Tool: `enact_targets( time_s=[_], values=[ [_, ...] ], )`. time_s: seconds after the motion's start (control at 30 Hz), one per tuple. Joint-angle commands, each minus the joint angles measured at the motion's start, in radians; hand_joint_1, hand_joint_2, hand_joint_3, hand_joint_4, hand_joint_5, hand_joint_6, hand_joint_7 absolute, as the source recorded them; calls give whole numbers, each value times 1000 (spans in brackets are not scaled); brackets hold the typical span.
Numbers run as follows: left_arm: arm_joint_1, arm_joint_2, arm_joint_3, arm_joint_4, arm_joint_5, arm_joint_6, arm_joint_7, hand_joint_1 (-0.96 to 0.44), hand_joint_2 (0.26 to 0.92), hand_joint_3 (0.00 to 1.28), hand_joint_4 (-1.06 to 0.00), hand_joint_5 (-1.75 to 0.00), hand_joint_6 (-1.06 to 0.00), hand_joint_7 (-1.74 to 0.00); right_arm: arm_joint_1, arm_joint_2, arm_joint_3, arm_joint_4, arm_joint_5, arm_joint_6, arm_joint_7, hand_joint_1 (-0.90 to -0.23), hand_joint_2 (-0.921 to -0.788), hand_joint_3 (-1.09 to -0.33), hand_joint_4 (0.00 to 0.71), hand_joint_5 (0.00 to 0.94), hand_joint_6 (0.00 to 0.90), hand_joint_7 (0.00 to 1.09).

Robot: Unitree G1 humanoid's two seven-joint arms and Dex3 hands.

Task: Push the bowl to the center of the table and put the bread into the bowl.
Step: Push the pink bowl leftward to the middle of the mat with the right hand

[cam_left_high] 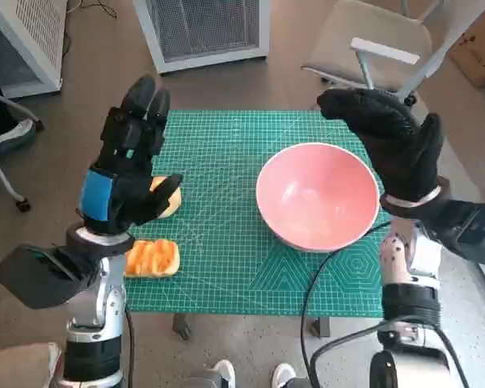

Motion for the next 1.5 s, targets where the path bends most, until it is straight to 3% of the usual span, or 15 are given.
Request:
enact_targets(
  time_s=[0.03, 1.13, 1.5],
  values=[
    [-10, 6, 0, 12, 2, -10, -5, -513, 921, 199, -139, -89, 1, -547, 14, -11, -2, 12, -1, 18, 4, -606, -921, -678, 168, 0, -1, 478],
    [-8, 0, 0, 20, 8, -20, -2, -499, 921, 173, -134, -119, 1, -587, 22, 0, -13, -6, -1, 44, -20, -626, -921, -668, 197, 12, 17, 498],
    [-8, 0, 0, 25, 14, -24, 0, -500, 921, 172, -131, -127, 1, -593, 4, -14, -26, 52, -37, -20, -44, -625, -921, -675, 180, 2, 10, 493]
  ],
)
